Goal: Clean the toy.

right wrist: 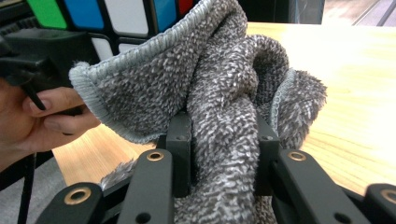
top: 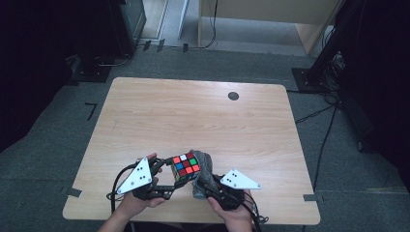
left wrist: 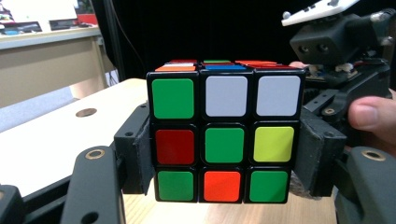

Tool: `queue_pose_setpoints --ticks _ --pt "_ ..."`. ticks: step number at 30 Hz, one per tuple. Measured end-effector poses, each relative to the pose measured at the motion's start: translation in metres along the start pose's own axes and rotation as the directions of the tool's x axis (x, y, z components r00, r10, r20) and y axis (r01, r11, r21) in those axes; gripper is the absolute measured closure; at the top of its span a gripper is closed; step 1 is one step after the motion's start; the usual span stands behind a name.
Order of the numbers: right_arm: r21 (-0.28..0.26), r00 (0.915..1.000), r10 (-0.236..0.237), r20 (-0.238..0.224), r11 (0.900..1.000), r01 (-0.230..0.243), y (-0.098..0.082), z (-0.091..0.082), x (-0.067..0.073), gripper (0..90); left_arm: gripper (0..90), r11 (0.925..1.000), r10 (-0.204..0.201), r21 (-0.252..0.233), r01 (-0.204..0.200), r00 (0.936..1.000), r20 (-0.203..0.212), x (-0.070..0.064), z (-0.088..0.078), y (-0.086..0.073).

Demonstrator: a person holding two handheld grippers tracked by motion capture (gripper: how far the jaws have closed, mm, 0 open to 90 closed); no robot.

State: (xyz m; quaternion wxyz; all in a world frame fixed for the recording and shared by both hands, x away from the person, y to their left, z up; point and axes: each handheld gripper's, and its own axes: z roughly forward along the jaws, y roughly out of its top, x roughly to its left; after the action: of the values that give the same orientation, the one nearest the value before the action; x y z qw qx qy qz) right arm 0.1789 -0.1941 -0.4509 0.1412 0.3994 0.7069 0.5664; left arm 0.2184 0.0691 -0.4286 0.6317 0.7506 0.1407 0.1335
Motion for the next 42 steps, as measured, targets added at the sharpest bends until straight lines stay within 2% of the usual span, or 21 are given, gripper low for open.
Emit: queue_pose_setpoints --ticks 1,3,5,6,8,11,15,22,27,30,33,35,39,42 --pt "-0.02 1.0 -0.001 0.0 1.0 0.001 0.003 -0.003 -0.001 68.5 34.1 1.0 0.002 0.004 -0.002 1.0 -0.001 0.0 0.0 0.0" --pt "-0.092 0.9999 0.012 -0.003 0.996 -0.012 0.013 -0.013 -0.001 68.6 34.1 0.9998 0.01 0.017 -0.01 0.9999 0.001 -0.002 0.002 -0.002" --pt "-0.131 1.0 -0.004 0.002 0.991 0.004 0.02 -0.02 0.002 68.7 34.1 0.9999 0.009 0.014 -0.009 0.9999 0.006 -0.003 0.003 -0.002" --pt "-0.13 0.9999 -0.011 0.006 0.991 0.011 0.021 -0.021 0.003 68.7 34.1 0.9999 0.004 0.01 -0.004 1.0 0.008 -0.003 0.003 -0.001" --pt "-0.117 1.0 0.005 -0.005 0.993 -0.006 0.017 -0.018 0.002 68.7 34.1 1.0 0.001 0.002 -0.001 1.0 0.004 -0.002 0.001 0.0" --pt "-0.045 0.9996 0.014 -0.023 0.999 -0.015 0.006 -0.007 0.001 68.6 34.1 0.9993 -0.024 -0.027 0.024 0.9997 0.0 0.001 -0.003 0.002" --pt "-0.004 0.9975 0.039 -0.058 0.999 -0.039 -0.003 0.005 0.006 68.7 34.1 0.9959 -0.058 -0.073 0.054 0.9969 -0.052 0.005 -0.006 0.003" --pt "-0.007 0.9955 -0.014 -0.093 1.0 0.013 -0.001 0.016 0.032 69.6 34.0 0.9957 -0.06 -0.073 0.056 0.997 -0.049 -0.003 0.002 0.0" --pt "-0.009 0.9893 -0.071 -0.128 0.997 0.07 -0.004 0.017 0.043 69.7 34.0 0.995 -0.072 -0.073 0.067 0.9959 -0.055 -0.001 0.001 -0.001" --pt "-0.022 0.9916 -0.09 -0.093 0.996 0.088 -0.002 0.014 0.039 70.2 34.1 0.9944 -0.073 -0.081 0.068 0.9951 -0.067 0.001 -0.002 0.0" --pt "-0.054 0.9987 -0.037 -0.034 0.998 0.036 0.001 0.007 0.027 70.6 34.1 0.9922 -0.085 -0.097 0.079 0.9941 -0.066 0.002 -0.004 0.001" --pt "-0.069 0.9996 -0.013 -0.023 0.998 0.012 0.001 0.005 0.024 70.6 34.1 0.9926 -0.085 -0.093 0.078 0.9943 -0.065 0.001 -0.002 0.001" --pt "-0.04 0.9965 -0.052 -0.066 0.998 0.05 -0.002 0.012 0.039 70.4 34.1 0.994 -0.079 -0.081 0.074 0.9949 -0.062 -0.001 0.001 -0.001" --pt "-0.031 0.9893 -0.097 -0.11 0.995 0.094 -0.004 0.016 0.048 70.3 34.1 0.9942 -0.078 -0.08 0.072 0.9945 -0.07 0.001 -0.001 -0.001"
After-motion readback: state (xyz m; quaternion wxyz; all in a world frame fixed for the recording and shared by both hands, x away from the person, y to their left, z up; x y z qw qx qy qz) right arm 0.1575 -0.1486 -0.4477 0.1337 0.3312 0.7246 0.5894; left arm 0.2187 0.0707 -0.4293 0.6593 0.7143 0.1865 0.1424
